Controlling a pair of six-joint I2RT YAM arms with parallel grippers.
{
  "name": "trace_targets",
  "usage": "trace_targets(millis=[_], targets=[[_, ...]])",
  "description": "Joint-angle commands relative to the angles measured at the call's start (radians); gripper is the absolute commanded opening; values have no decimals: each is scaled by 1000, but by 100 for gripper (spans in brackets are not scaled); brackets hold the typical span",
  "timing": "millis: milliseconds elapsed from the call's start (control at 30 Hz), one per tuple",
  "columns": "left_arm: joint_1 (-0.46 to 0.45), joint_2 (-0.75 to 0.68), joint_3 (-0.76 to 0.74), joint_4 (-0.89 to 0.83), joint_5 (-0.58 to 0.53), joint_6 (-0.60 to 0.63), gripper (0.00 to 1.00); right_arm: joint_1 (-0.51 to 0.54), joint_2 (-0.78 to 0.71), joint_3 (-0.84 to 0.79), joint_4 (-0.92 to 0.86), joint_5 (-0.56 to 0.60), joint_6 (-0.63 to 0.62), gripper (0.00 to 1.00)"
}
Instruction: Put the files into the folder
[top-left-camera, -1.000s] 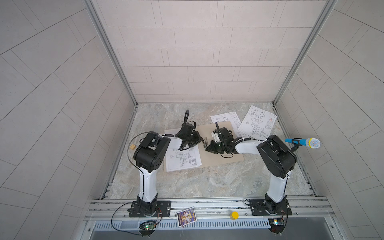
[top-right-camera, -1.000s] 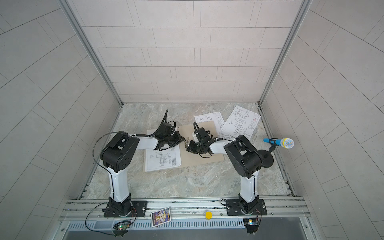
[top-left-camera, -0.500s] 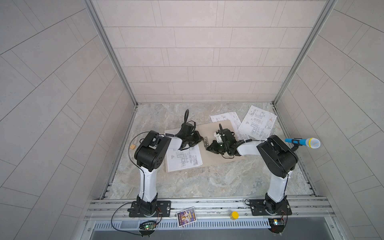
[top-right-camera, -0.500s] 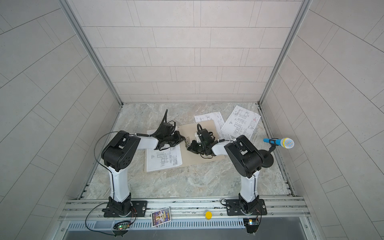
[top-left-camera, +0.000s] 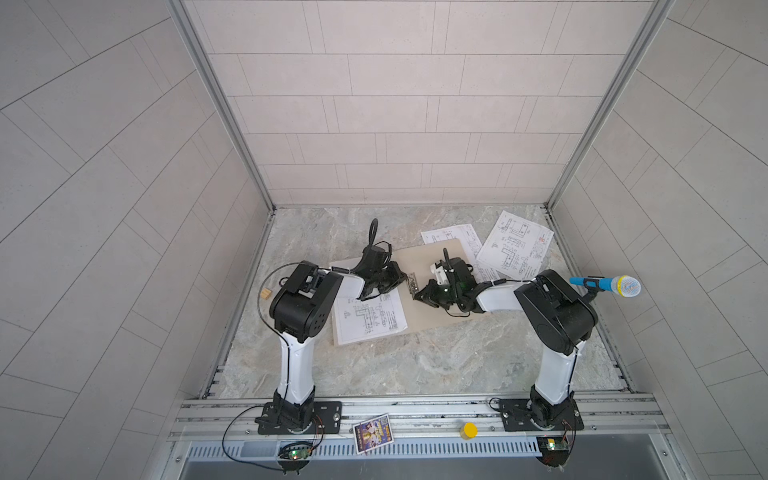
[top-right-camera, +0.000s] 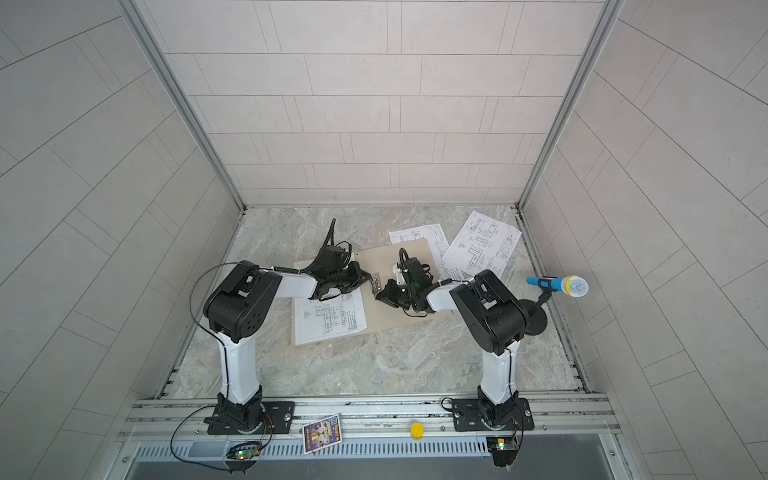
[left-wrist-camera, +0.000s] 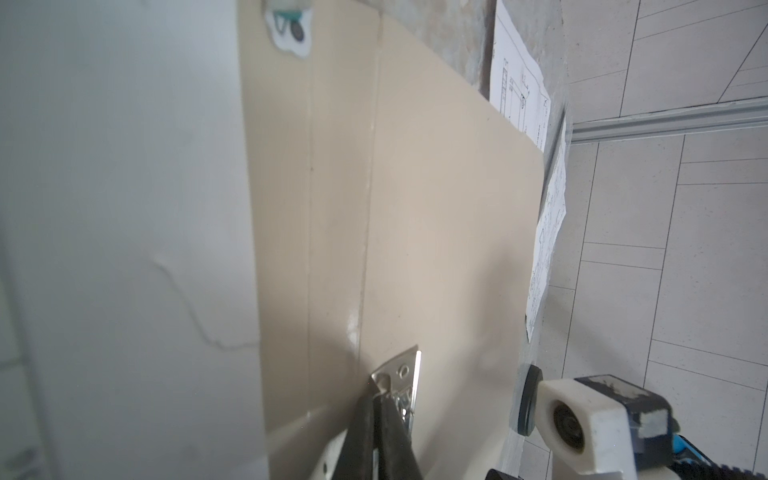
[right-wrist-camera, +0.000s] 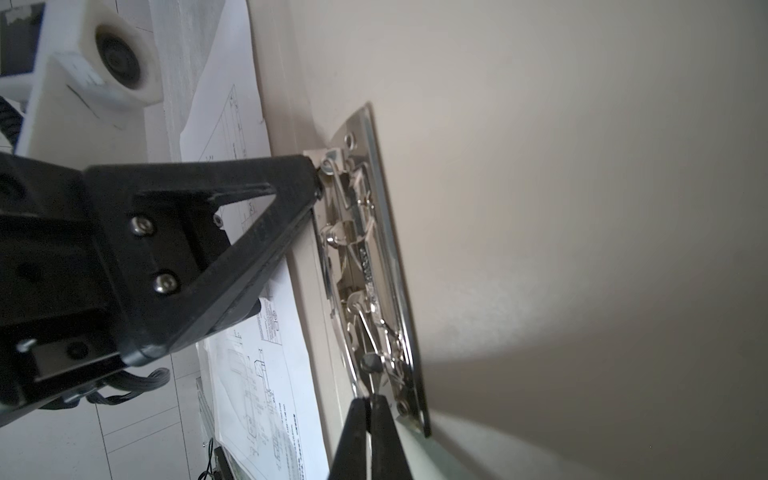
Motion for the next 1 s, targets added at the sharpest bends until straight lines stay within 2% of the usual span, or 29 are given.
trace_targets(millis=[0,600,967], targets=[[-3,29,1,-43,39,16,6,-30,23,-34,-98,131,12,0],[-8,44,14,-35,58,16,6,-46,32,-19,-191,241,-20,0],[-11,71,23,-9,92,15,6,-55,35,-22,-141,230,11,0]])
